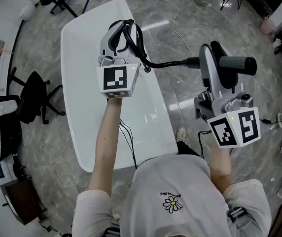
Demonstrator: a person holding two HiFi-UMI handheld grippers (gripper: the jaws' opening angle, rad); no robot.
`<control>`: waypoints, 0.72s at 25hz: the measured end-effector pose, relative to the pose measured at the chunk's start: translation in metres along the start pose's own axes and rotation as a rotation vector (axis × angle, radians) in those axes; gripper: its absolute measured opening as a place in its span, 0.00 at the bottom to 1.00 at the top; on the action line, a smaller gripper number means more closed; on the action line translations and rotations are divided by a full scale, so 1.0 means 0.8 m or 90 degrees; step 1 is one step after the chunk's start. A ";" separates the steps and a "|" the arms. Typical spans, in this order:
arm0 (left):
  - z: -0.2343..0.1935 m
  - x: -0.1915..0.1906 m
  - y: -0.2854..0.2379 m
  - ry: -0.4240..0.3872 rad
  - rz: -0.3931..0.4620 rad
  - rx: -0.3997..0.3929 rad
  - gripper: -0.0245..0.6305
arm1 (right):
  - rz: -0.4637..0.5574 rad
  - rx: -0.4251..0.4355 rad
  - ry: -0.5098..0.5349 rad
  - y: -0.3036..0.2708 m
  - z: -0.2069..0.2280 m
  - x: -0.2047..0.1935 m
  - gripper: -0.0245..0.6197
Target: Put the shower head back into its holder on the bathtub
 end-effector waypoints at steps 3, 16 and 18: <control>-0.010 0.000 0.016 0.005 -0.012 0.015 0.13 | 0.001 0.015 -0.009 -0.003 -0.009 0.001 0.20; -0.008 -0.142 0.058 0.088 -0.186 -0.023 0.14 | -0.026 0.040 -0.007 -0.014 -0.030 -0.016 0.20; 0.004 -0.175 0.062 0.108 -0.212 -0.040 0.16 | -0.033 0.037 0.008 -0.018 -0.028 -0.020 0.20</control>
Point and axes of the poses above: the fingertips, and each gripper's own axes: y backward along the fingers, z to its right, x out of its top, the point moved 6 cm from there along y, backward along the fingers, and after that the axes turned 7 degrees about z, right-handed, at the moved point
